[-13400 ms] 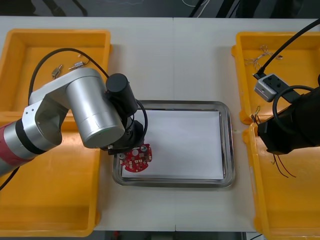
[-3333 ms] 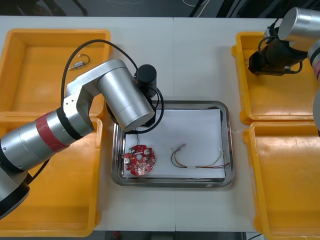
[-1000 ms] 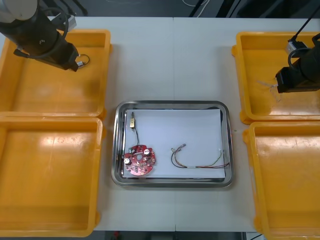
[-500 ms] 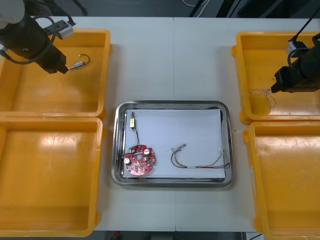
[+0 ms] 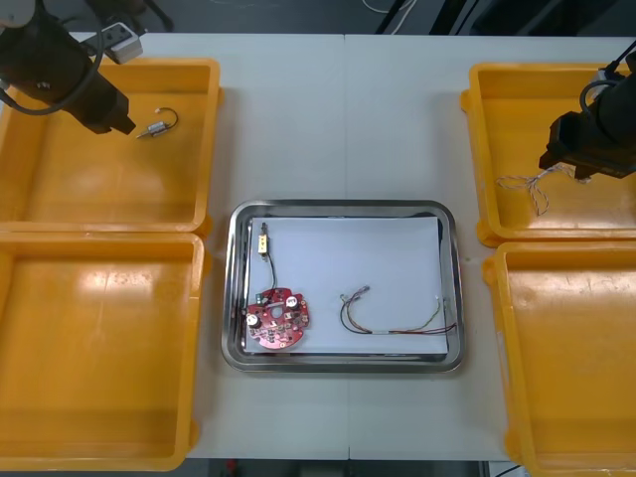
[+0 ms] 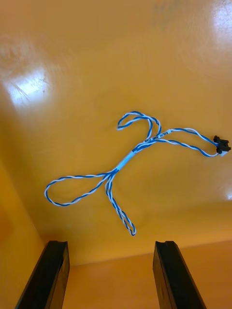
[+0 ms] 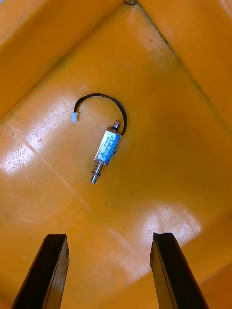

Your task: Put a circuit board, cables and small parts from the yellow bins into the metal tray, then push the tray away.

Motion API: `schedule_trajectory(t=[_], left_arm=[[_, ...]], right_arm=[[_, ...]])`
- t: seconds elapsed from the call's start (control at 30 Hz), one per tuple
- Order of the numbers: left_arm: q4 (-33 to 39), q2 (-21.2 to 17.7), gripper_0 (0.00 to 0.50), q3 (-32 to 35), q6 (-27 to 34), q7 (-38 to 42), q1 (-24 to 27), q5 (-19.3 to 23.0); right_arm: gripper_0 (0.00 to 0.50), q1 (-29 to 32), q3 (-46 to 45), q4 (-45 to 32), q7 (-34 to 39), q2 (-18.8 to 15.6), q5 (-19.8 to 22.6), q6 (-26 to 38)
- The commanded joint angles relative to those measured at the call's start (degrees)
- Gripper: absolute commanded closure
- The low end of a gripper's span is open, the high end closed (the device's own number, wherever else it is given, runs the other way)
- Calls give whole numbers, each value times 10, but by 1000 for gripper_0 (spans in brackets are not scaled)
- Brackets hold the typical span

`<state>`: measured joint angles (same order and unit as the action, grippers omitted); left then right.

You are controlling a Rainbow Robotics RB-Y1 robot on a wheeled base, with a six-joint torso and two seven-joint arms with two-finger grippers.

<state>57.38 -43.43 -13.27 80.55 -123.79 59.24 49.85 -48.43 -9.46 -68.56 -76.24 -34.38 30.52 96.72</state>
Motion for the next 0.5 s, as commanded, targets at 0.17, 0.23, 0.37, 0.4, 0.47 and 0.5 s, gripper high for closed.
schedule_trajectory(t=[0.17,0.23,0.37,0.4,0.47,0.5], left_arm=[[4,-2,0,-5,-21,-79,30,5],[4,2,0,-20,-36,-80,30,9],[2,10,0,-31,-65,-77,29,6],[1,13,0,-31,-68,-77,29,6],[-3,18,0,-31,-77,-76,25,7],[-4,20,0,-31,-78,-76,25,7]], right_arm=[[0,-129,-10,142,82,-21,-20,-26],[0,-145,-8,178,86,-19,-33,-37],[0,-173,-8,239,94,-7,-83,-63],[0,-177,-8,249,99,-4,-91,-67],[0,-186,-8,275,127,1,-106,-83],[0,-189,-8,282,138,4,-107,-88]])
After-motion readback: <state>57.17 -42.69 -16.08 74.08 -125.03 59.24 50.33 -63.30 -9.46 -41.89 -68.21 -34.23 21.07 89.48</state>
